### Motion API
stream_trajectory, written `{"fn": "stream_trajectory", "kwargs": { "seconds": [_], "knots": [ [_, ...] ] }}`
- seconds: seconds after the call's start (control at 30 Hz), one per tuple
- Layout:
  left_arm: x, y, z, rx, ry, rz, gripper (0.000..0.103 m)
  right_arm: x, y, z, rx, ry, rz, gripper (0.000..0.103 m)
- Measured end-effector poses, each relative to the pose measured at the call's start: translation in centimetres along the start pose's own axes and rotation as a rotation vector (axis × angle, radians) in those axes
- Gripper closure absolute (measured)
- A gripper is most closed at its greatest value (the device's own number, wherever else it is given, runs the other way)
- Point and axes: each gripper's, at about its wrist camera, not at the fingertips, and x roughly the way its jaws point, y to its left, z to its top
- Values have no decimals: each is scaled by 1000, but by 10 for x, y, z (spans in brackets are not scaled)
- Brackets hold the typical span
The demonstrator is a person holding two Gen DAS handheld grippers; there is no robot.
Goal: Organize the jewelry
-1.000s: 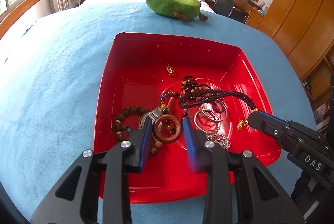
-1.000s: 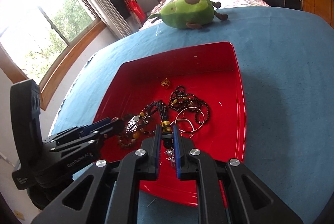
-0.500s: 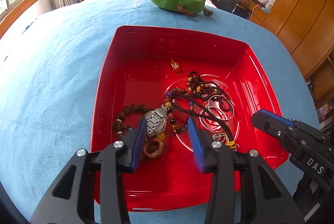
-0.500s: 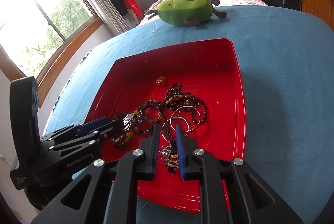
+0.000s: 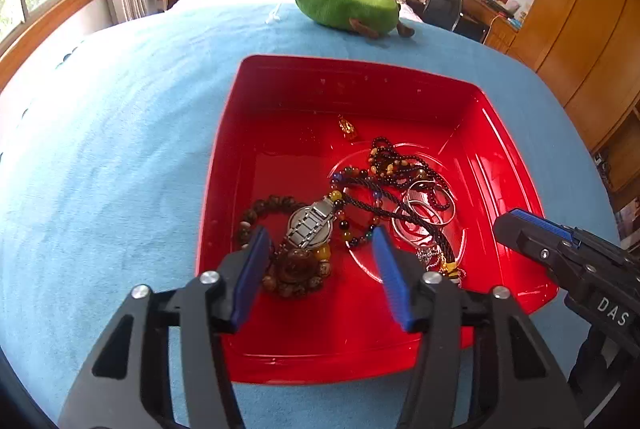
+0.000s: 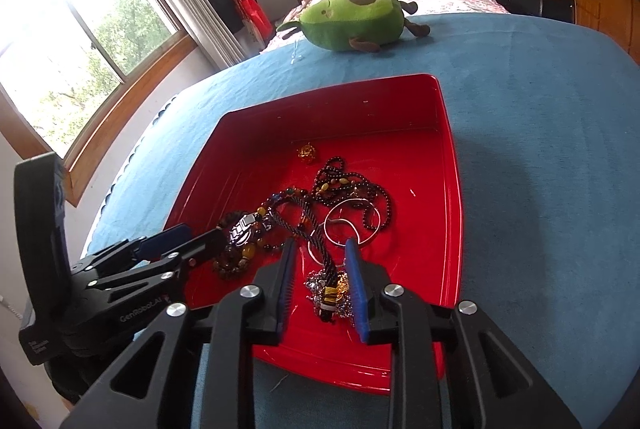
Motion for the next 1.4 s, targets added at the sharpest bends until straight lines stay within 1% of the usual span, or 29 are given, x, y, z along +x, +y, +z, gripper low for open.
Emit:
{"fn": "stream_trajectory", "kwargs": {
  "seconds": [0.07,0.13,0.27,0.37,0.4,0.43,0.47,0.5,0.57,0.63,0.67,0.73,0.8,0.93,1.1,1.2,1.3,1.4],
  "knots": [
    [-8,0,-3,3,-19,6,42,-4,1,-1,-4,-7,-1,74],
    [-16,0,-5,6,-35,13,38,-8,2,-3,-11,-15,-4,66],
    [-29,1,-9,15,-66,30,29,-19,7,-6,-27,-38,-17,58],
    [-41,3,-15,13,-82,42,24,-28,10,-10,-36,-50,-22,48],
    [-47,4,-18,16,-92,47,23,-32,12,-12,-41,-56,-27,43],
    [-51,4,-19,18,-99,51,20,-35,13,-13,-45,-60,-32,38],
    [-56,5,-22,18,-107,55,15,-37,14,-14,-49,-62,-36,36],
    [-60,5,-24,20,-113,58,14,-40,15,-16,-54,-65,-39,34],
    [-67,5,-29,30,-119,65,12,-46,17,-18,-62,-71,-45,29],
    [-74,5,-35,35,-120,72,10,-52,20,-21,-72,-76,-60,19],
    [-76,5,-38,33,-117,76,8,-55,21,-23,-77,-78,-71,17],
    [-80,7,-44,30,-108,80,8,-61,25,-29,-86,-79,-100,10],
    [-84,9,-52,27,-109,86,8,-66,27,-33,-97,-72,-119,6],
    [-92,11,-64,26,-117,101,8,-69,33,-44,-120,-44,-141,4],
    [-100,12,-72,23,-116,101,8,-66,36,-54,-112,18,-129,4],
    [-103,13,-76,25,-110,104,8,-64,36,-59,-103,41,-118,4],
    [-105,14,-81,25,-103,112,8,-62,36,-64,-91,55,-126,4],
    [-104,16,-84,24,-82,114,8,-58,34,-66,-82,72,-114,4]
  ]
}}
